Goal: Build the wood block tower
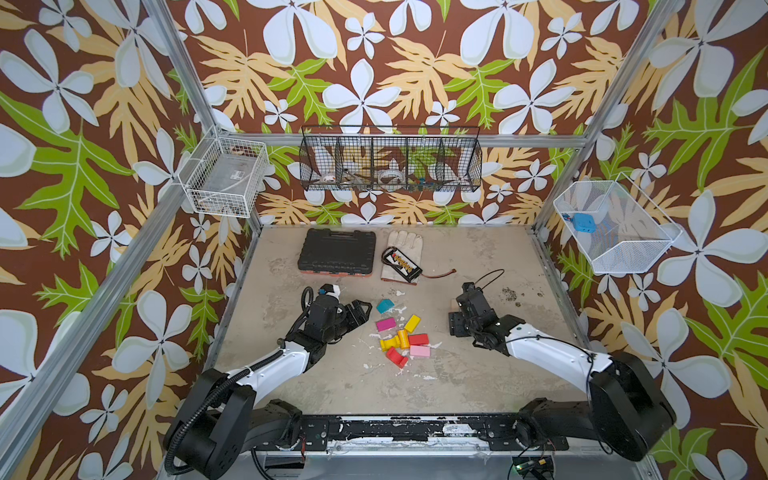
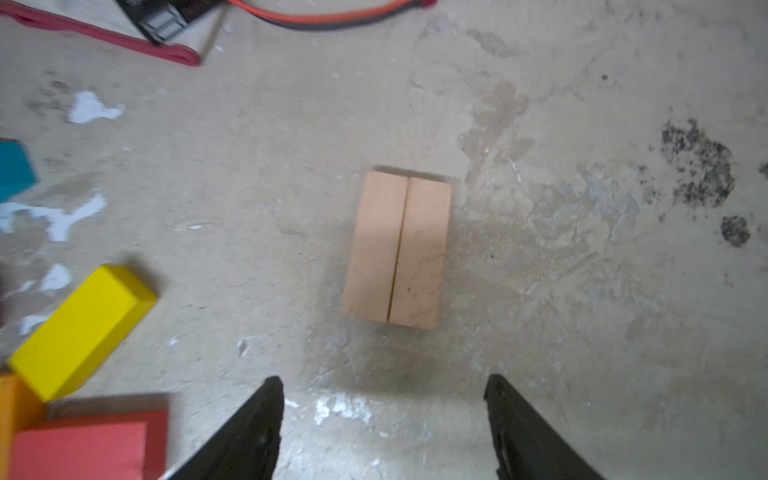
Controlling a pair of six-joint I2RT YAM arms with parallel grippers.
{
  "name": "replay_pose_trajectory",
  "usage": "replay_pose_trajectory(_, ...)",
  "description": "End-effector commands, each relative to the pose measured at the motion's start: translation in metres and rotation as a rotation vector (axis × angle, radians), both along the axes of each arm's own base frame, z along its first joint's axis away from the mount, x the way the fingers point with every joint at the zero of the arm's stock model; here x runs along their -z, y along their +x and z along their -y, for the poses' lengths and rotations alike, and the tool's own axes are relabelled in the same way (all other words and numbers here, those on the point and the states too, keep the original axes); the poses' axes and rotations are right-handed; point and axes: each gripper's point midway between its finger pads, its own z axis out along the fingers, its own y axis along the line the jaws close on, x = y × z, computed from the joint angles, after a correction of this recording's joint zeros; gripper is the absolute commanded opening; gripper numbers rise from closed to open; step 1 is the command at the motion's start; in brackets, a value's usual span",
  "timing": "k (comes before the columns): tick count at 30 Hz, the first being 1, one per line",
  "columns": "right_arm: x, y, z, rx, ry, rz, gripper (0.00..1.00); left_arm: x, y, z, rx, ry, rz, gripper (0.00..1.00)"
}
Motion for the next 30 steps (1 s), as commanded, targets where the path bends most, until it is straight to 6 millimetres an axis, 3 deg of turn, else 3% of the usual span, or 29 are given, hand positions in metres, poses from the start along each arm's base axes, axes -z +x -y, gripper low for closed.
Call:
replay_pose_trajectory(1,-0.017,-0.002,-0.017,-0.084,0.06,0.069,0.82,-0.007,0.003,0.0,-0.008,-0.009,0.031,0.83)
replay_pose_trajectory(5,-0.021,-0.006,-0.035,-0.157,0.098,0.077,0.82,-0.006,0.003,-0.002,-0.011,0.001,0.031,0.83)
replay_pose_trajectory(11,-0.017,-0.016,-0.072,-0.27,0.012,0.082,0.82,-0.009,0.002,-0.002,-0.013,-0.009,0.044,0.83)
replay_pose_trajectory(19,0.013,-0.025,-0.111,-0.357,-0.073,0.007,0.82,-0.015,0.002,-0.005,-0.021,-0.005,0.063,0.83)
replay_pose_trajectory(24,0.033,-0.029,-0.122,-0.369,-0.077,-0.054,0.82,-0.019,0.002,-0.004,-0.019,-0.013,0.076,0.83)
replay_pose_trajectory(27,0.04,-0.027,-0.118,-0.352,-0.115,-0.065,0.82,-0.024,0.002,-0.006,-0.024,0.002,0.074,0.83)
replay_pose_trajectory(30,0.043,-0.026,-0.114,-0.339,-0.145,-0.071,0.82,-0.045,0.0,0.006,0.035,-0.03,0.061,0.84)
